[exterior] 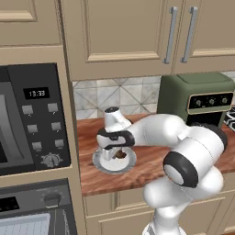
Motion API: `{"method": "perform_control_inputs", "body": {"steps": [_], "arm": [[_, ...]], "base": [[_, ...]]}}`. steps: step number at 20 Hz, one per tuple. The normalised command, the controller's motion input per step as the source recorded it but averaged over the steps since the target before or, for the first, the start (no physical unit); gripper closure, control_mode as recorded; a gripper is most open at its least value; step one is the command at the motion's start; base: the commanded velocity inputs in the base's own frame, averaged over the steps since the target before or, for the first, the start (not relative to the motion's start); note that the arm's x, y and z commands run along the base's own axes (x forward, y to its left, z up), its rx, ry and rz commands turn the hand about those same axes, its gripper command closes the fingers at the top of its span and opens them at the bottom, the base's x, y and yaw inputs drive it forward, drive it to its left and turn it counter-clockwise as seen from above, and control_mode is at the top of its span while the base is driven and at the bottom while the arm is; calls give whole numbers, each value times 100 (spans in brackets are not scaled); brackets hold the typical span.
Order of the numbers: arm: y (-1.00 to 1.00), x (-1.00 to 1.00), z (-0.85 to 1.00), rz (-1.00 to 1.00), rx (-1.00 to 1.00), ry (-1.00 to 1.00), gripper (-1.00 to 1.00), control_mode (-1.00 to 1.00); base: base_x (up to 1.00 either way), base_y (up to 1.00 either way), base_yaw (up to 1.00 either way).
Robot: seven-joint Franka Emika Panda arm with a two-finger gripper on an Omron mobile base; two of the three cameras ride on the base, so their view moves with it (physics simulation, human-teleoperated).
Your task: Place the chicken drumstick on the rack of the oven.
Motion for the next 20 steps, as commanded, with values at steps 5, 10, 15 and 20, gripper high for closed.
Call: {"method": "perform_control_inputs", "body": {"steps": [5,10,15,20], "arm": [[-2,-76,100,-1,1,-17,100,-100],[0,-91,95,0,0,-21,100,-100],[0,-99,79,0,4,-16,100,-100],[37,-99,15,-3,2,-10,100,-100]], "base": [[0,0,0],[0,0,0],[0,0,0],[0,0,0]]}}
